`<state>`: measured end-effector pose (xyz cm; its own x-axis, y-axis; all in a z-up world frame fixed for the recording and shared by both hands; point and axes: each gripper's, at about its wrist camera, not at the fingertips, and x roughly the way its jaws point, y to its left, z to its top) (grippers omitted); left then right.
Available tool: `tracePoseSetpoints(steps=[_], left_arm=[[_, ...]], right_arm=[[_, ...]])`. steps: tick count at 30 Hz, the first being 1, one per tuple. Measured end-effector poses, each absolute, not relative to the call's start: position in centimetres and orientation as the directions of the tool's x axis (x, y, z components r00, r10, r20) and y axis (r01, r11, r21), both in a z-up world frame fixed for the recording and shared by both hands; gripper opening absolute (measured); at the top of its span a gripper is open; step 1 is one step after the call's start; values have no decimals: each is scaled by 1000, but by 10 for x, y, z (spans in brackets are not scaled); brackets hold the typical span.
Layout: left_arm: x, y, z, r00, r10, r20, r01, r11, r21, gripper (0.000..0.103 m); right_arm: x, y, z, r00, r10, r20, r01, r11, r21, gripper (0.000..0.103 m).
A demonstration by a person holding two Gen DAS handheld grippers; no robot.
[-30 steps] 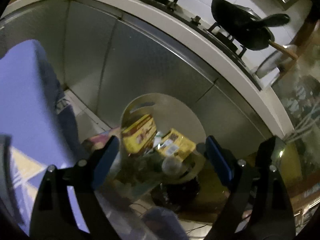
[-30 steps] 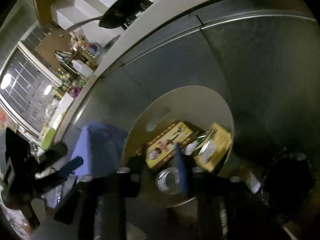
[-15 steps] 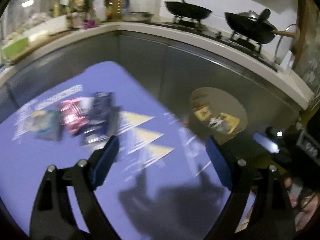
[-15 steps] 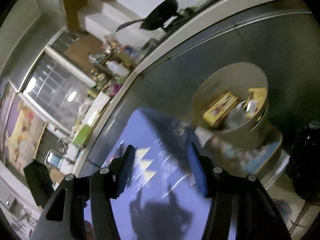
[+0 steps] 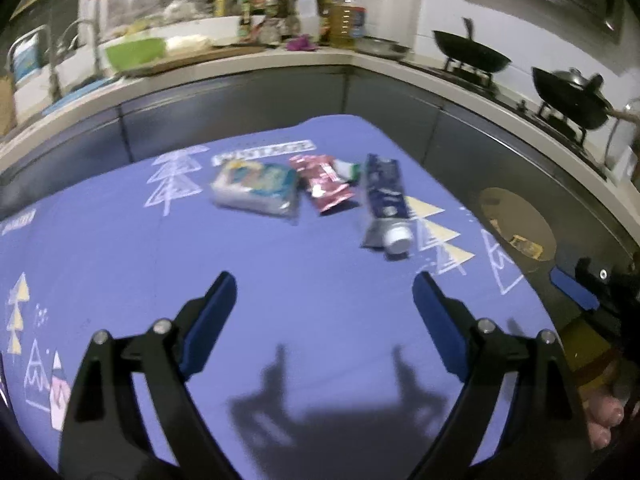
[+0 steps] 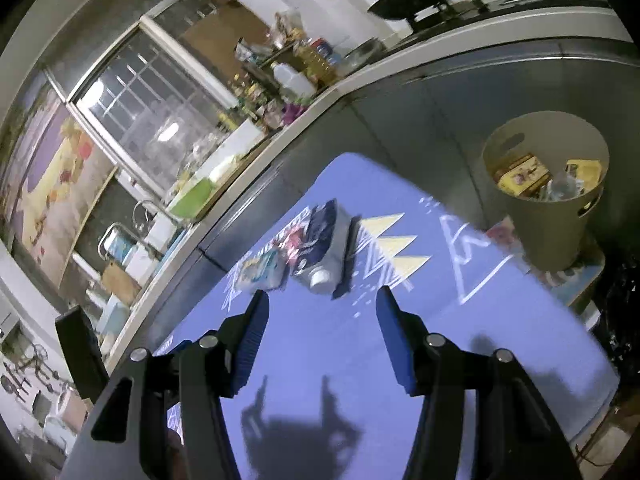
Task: Collect trash
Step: 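Bring both grippers back over the table toward the remaining items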
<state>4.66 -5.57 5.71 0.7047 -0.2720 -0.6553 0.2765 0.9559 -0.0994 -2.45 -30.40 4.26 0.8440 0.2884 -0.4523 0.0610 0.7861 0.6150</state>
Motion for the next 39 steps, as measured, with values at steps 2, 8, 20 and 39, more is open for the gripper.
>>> tracePoseSetpoints(steps=[2,8,20,39], left_arm=[[47,-46,54,708,-258,-658,255,961,-102,88],[51,-17,40,699,-225,-679,197,973,-120,90],[58,19,9,644,-184,-743,119,983,-140,91],[59,25,-11,596,-143,-790,93,990,-109,94]], right_arm=[[-22,-292,42,831,298,-470,57,794,605,52],[-12,-263,26,764,358,-537,65,785,616,52],[10,-218,-12,593,477,-649,65,775,629,52],[12,-215,-35,539,487,-688,103,772,627,52]])
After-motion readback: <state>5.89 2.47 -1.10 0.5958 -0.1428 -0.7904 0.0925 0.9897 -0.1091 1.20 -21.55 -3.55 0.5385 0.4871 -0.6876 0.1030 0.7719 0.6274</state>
